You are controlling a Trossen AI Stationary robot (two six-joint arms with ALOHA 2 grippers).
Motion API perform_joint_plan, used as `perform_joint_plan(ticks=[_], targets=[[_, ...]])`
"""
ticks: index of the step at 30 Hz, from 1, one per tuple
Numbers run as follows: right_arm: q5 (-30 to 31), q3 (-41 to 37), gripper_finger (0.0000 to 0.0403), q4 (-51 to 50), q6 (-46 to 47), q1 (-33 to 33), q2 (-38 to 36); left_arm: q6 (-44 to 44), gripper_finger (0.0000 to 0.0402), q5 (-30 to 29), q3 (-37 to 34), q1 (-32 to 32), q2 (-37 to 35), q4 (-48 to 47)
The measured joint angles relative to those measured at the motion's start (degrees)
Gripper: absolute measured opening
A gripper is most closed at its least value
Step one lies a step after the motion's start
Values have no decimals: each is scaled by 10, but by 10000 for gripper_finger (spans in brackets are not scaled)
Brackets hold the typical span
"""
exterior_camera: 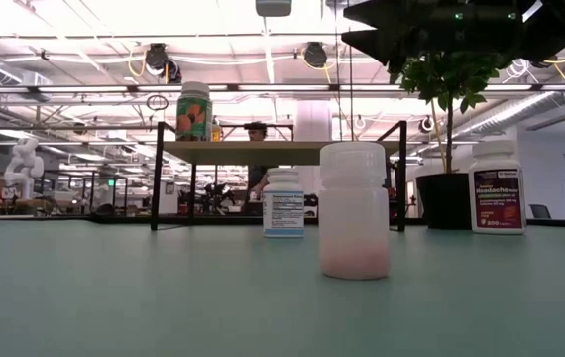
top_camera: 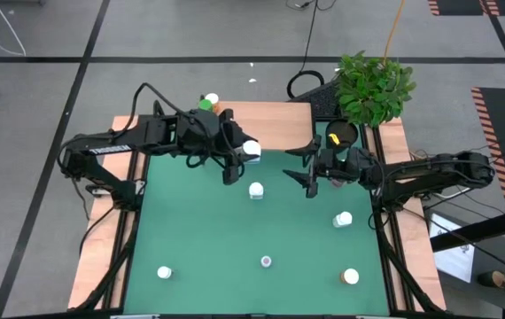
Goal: Pick and place medicine bottles onto shelf by color
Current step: Put the bottom left blue bottle on the shelf
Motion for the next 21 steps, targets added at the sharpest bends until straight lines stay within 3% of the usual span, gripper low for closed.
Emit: perform_joint_plan(ticks=[8, 17, 21], targets=[[-16, 0, 281, 3, 4, 0, 0, 0, 198, -1, 0, 0, 0, 0], [-45, 0, 281, 18, 13, 6, 0, -7, 172, -1, 0, 0, 0, 2], [-45, 2, 281, 51, 26, 17, 15, -7, 195, -1, 0, 0, 7, 15]])
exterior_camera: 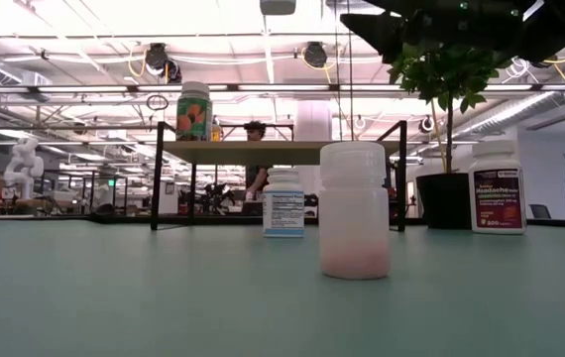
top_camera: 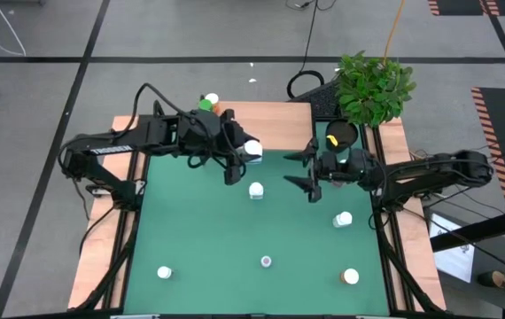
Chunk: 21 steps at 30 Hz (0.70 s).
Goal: Pick and place medicine bottles onto shelf by color
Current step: Put the bottom left blue bottle on the shelf
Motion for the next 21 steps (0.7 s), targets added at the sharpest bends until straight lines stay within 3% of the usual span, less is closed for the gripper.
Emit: perform_joint_plan(ticks=[4, 12, 21], targets=[[0, 9, 281, 28, 0, 12, 30, 2, 204, 0, -8, 0, 12, 27], [1, 34, 281, 25, -6, 17, 76, 0, 174, 1, -82, 0, 13, 89], [2, 34, 282, 26, -5, 6, 82, -7, 203, 2, -155, 0, 12, 161]])
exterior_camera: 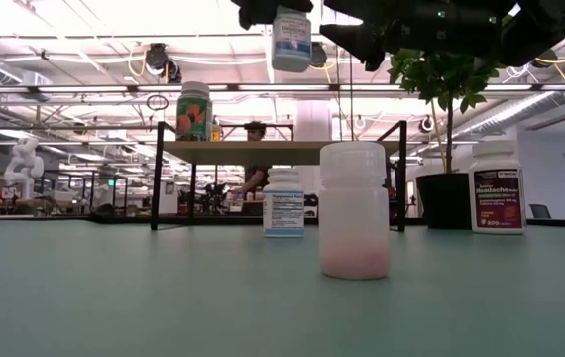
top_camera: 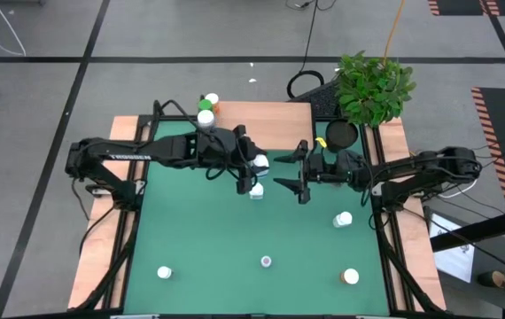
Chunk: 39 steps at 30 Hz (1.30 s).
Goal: Pick and place medicine bottles onto shelf by color
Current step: Put the bottom left blue bottle on the shelf
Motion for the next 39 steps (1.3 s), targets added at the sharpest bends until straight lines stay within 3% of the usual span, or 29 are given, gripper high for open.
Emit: perform_joint_plan(ticks=[7, 14, 23, 31, 39], targets=[[-1, 0, 282, -1, -1, 0, 2, -6, 175, 1, -25, -2, 0, 45], [-2, 0, 282, -2, -1, 0, 2, -1, 199, 1, -28, -18, -1, 56], [-2, 0, 282, -3, 3, 1, 2, 9, 176, 1, -28, -26, -1, 69], [-19, 1, 281, -4, 13, 1, 2, 12, 200, 1, -28, -26, -1, 69], [-11, 11, 281, -8, -5, 19, 2, 15, 176, 2, -28, -27, -1, 85]])
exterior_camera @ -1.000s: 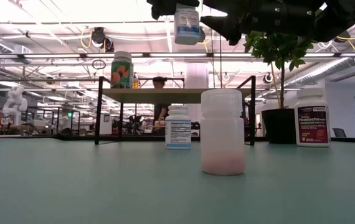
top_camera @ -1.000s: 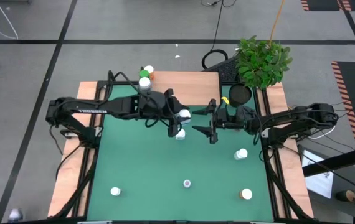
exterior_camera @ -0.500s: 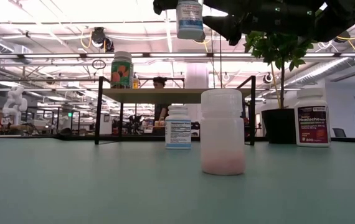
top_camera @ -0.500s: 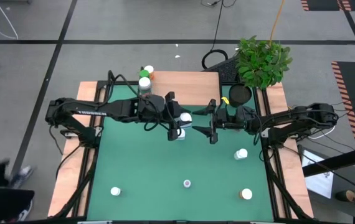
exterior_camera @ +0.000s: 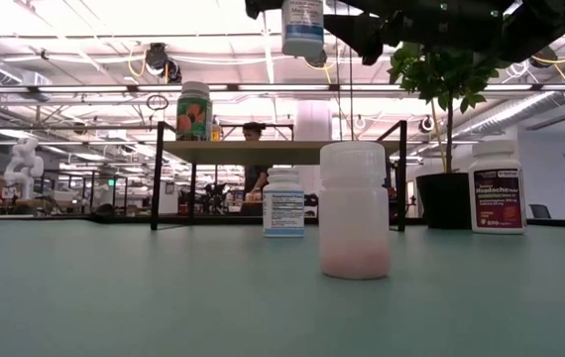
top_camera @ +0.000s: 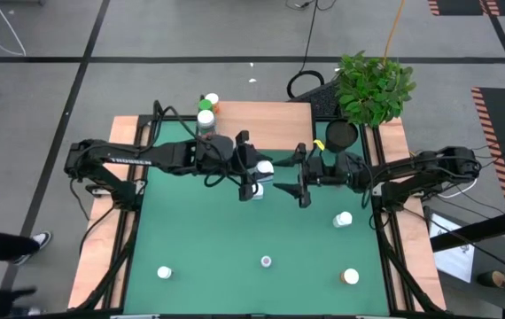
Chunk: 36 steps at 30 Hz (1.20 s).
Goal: Pick and place medicine bottles onto shelf by color
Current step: Put the bottom left blue bottle on the shelf
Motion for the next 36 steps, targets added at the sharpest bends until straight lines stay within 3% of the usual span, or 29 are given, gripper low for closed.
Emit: perform_joint_plan(ticks=[7, 14, 19, 27, 31, 36], targets=[[-1, 1, 281, -2, -6, 2, 0, 7, 200, -2, 0, -12, 0, 9], [27, 1, 281, -25, -24, 2, 0, 19, 178, -2, 0, -28, 0, 16], [-1, 10, 281, -30, -11, 2, 3, 22, 190, -2, 0, -33, 0, 17], [-19, 51, 280, -37, -2, 3, 77, 22, 185, -1, 0, -35, 0, 25], [-20, 62, 266, -24, 3, 1, 92, 23, 178, -2, 0, -41, 0, 22], [-22, 71, 226, -27, -4, 2, 90, 25, 197, -5, 1, -45, -1, 23]])
